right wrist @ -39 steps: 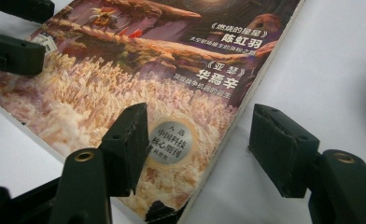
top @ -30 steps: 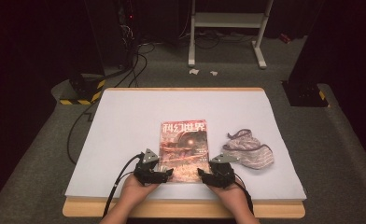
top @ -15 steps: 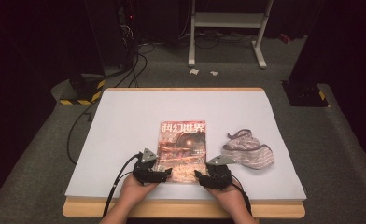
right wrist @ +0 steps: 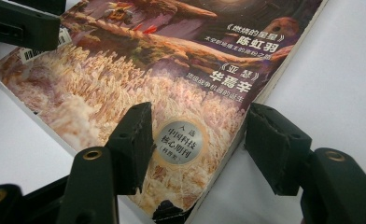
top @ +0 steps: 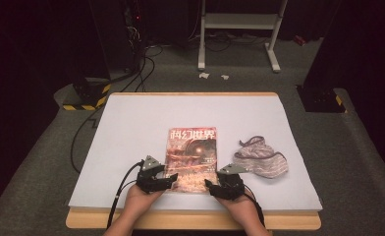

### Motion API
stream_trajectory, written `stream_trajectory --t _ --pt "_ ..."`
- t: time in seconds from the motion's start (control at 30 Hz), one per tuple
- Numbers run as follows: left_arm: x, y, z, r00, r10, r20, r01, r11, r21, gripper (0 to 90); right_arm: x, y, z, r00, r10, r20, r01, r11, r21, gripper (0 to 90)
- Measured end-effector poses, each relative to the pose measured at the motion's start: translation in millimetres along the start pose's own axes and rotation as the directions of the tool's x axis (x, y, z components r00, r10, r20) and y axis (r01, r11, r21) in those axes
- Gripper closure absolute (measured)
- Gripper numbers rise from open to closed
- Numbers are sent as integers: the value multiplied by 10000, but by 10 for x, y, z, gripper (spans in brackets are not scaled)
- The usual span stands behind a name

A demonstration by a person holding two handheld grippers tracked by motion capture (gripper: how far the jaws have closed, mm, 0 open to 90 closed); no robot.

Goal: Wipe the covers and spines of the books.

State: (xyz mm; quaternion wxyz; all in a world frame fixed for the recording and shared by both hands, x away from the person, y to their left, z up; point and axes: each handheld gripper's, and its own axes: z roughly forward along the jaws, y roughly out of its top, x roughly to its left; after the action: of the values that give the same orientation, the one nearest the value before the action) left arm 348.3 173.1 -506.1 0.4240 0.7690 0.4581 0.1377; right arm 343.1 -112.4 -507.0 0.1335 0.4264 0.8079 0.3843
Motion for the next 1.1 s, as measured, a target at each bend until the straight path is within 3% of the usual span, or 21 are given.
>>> stream_trajectory --t 0.03,0.07,0.1,0.13,0.17,0.23,0.33,0.43,0.83,1.1 --pt "21 -3 -13 9968 40 800 -27 9999 -168 345 0 -1 0 10000 -3 -1 3 10000 -4 417" --pt "0 -8 12 9485 -675 3094 800 9964 -280 578 0 -1 1 10000 0 -31 0 10000 -12 418" --pt "-183 5 58 9558 153 2937 -140 9999 -65 465 9 -2 4 9999 -93 -137 93 10000 0 418" --pt "-313 8 84 9624 742 2614 -774 9970 20 491 23 -2 7 9998 -129 -130 129 9999 -7 418" --pt "-435 14 106 9640 1343 2296 -1394 9902 61 475 30 -2 6 9999 -119 -100 119 9999 5 418" --pt "-506 44 103 9682 1842 1694 -1870 9824 8 460 33 -4 6 9999 -113 -93 113 9999 -9 417" --pt "-406 66 59 9787 1687 1168 -1690 9856 -79 457 -2 -5 2 9995 -103 -292 103 9999 -11 422" --pt "-332 57 48 9848 1495 887 -1498 9887 -33 450 7 -7 2 9996 -139 -247 139 9999 -15 421" --pt "-262 32 45 9887 1327 690 -1337 9910 106 447 6 -10 3 9996 -155 -249 154 9999 -40 420" --pt "-173 25 12 9916 1270 242 -1276 9915 270 437 5 -10 3 9995 -156 -259 155 9999 -43 420"
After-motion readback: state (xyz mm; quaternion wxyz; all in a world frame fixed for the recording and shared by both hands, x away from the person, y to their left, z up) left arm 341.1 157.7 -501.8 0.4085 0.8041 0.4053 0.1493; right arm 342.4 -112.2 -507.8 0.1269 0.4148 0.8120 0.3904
